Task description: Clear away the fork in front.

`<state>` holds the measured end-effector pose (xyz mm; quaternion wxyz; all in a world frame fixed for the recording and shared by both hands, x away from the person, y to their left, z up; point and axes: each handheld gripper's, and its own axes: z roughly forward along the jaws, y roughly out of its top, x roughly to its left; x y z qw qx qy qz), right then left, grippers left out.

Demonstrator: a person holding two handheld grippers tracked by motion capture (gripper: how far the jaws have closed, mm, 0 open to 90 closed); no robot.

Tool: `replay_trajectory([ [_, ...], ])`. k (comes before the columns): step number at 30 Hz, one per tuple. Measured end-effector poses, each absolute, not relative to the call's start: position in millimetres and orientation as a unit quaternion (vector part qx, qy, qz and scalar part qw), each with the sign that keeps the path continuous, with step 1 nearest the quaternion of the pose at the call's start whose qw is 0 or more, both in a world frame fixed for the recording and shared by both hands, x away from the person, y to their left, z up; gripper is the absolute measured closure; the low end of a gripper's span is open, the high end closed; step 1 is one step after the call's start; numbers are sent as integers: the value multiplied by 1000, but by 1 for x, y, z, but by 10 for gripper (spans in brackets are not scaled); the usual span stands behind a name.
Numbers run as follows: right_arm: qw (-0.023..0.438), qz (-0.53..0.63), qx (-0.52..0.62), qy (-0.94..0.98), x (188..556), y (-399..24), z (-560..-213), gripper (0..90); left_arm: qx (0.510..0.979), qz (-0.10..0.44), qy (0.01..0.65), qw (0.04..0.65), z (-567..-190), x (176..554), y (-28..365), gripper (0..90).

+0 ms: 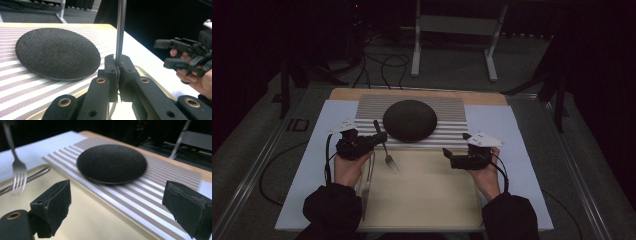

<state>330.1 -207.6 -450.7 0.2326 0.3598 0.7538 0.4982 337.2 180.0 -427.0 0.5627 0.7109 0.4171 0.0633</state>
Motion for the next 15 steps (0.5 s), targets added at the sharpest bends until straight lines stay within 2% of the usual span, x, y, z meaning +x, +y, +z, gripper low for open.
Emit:
replay_trajectory([
  [15,262,501,387,729,308,-256,-463,90,713,62,427,553,-427,336,192,871],
])
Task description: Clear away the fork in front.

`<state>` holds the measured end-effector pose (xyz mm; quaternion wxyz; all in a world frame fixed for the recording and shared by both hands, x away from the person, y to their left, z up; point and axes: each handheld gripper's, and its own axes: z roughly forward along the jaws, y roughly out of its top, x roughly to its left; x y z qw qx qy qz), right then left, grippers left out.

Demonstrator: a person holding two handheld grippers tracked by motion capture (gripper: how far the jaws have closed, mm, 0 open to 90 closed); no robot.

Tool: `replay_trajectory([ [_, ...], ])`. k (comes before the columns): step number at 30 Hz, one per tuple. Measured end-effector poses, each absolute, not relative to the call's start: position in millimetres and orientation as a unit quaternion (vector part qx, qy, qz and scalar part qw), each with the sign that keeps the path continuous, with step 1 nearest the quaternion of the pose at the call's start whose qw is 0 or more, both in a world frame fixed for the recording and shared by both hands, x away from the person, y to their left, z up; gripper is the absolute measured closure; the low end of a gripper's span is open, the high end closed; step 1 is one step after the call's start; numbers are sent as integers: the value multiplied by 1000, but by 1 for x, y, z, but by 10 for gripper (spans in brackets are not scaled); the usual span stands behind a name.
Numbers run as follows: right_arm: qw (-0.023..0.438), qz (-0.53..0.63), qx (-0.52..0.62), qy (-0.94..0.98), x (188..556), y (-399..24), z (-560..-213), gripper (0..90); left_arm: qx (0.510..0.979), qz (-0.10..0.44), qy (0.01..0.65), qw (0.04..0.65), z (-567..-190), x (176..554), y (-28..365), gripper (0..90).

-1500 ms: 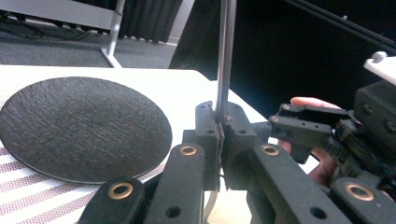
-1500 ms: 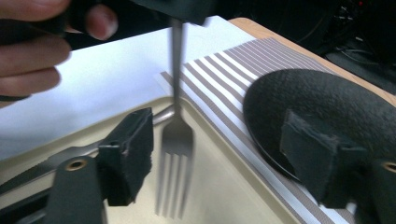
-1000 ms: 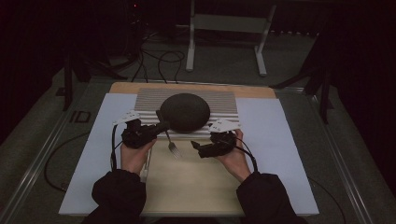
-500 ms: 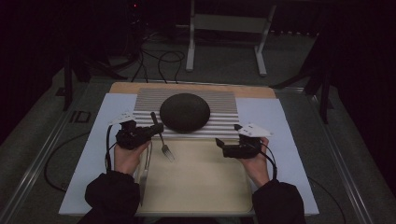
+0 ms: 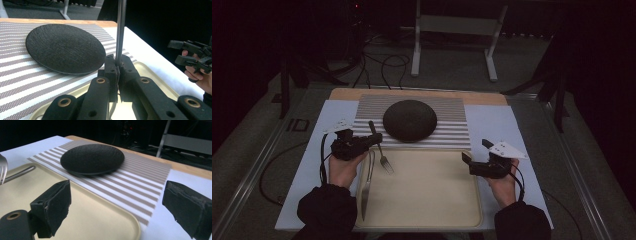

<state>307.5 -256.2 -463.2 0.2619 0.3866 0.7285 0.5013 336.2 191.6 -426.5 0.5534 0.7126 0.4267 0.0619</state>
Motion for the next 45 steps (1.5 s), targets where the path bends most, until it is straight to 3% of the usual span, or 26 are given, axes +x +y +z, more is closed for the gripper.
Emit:
replay_trajectory([
  [14,279,509,405,707,287,-284,-476,90,724,46,427,541,-430,336,195,870],
  [32,297,498,418,699,285,-288,-484,97,740,9,421,524,-443,334,193,870],
  [45,282,496,428,701,286,-289,-483,98,745,-31,423,515,-458,325,200,869],
])
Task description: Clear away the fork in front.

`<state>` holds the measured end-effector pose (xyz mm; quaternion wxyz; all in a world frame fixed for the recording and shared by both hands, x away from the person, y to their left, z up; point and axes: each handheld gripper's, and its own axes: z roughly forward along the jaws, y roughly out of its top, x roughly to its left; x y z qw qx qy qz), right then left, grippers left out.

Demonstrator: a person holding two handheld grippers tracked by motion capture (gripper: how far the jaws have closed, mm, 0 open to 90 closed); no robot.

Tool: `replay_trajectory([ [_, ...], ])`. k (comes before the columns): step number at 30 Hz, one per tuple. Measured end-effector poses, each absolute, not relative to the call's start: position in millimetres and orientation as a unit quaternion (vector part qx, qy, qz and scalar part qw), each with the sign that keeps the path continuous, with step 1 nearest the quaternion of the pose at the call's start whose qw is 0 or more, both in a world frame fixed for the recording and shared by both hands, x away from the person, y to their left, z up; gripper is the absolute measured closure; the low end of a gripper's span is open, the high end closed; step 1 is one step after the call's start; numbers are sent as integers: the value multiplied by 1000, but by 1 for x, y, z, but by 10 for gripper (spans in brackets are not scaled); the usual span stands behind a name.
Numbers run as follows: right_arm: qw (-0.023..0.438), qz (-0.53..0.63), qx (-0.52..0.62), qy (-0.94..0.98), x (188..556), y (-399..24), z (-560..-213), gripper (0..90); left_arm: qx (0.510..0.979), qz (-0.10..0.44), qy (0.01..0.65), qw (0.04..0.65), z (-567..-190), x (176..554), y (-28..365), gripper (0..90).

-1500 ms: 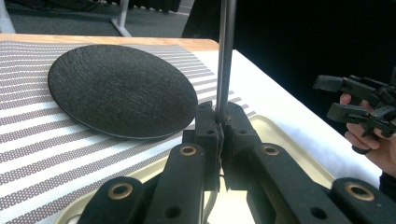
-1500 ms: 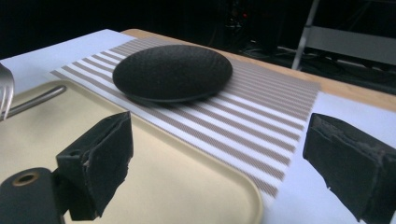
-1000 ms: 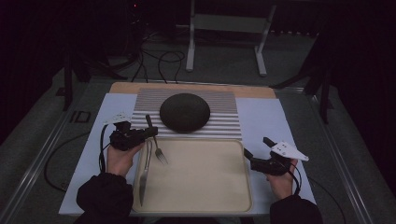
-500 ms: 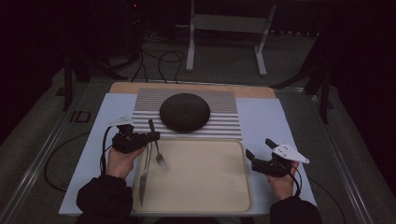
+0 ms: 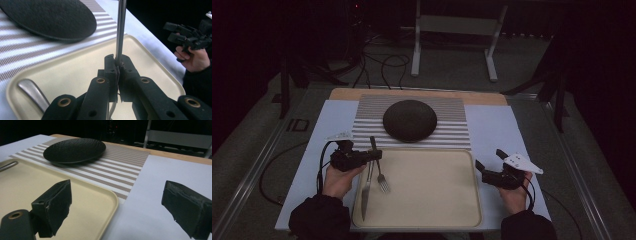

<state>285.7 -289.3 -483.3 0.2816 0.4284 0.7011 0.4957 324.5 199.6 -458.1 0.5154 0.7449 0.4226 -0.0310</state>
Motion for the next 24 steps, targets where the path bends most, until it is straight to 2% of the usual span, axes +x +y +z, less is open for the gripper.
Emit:
replay_trajectory([
  [9,276,493,433,702,286,-289,-484,98,749,-78,414,511,-475,320,201,864],
  [17,279,490,435,702,286,-289,-484,100,756,-92,421,493,-498,313,199,817],
  [24,279,490,435,702,286,-289,-484,101,766,-89,417,481,-503,310,199,790],
])
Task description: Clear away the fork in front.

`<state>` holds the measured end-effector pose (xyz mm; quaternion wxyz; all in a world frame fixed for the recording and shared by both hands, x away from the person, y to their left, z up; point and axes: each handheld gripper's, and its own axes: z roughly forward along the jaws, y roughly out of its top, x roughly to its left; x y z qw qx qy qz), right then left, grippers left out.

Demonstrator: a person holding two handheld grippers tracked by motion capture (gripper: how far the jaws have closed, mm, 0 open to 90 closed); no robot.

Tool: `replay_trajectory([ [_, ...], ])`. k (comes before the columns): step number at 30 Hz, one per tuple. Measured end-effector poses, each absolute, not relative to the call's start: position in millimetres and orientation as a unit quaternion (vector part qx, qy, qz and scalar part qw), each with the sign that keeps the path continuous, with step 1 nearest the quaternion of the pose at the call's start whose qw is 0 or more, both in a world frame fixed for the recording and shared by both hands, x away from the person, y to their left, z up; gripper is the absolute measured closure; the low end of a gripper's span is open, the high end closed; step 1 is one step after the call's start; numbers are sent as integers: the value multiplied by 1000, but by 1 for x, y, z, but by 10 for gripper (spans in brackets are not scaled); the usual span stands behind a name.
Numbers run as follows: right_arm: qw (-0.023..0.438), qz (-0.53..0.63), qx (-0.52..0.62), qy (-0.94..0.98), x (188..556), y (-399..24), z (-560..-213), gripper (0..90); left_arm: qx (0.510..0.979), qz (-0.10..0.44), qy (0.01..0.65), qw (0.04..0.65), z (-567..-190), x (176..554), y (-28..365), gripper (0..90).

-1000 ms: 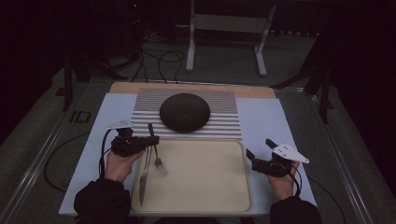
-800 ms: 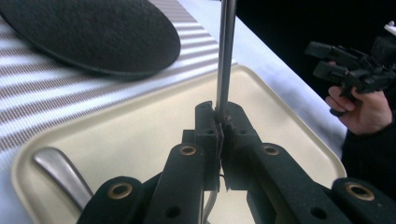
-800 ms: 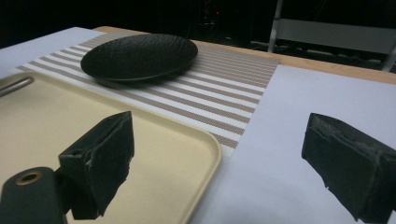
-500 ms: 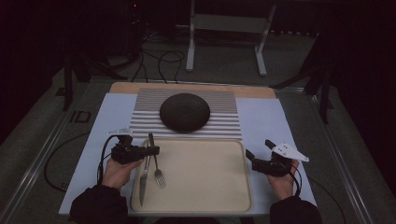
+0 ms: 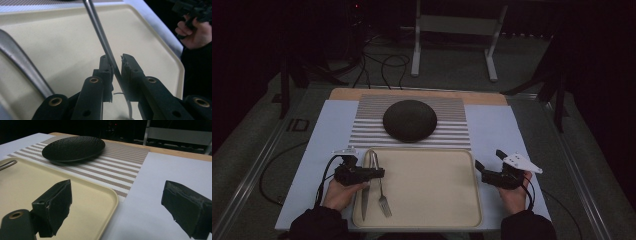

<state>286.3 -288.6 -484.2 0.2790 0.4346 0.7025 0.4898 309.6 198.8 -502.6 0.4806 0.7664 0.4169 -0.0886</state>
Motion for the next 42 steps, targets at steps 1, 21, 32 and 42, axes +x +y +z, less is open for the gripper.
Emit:
replay_trajectory([
  [1,279,490,434,703,286,-289,-484,101,767,-90,417,479,-503,309,199,787],
  [21,277,489,429,707,286,-289,-484,117,789,-80,428,434,-521,313,198,698],
  [32,276,491,427,708,286,-289,-484,117,793,-56,437,420,-523,312,196,677],
  [42,275,492,425,708,286,-288,-484,118,795,-13,441,416,-519,307,193,608],
])
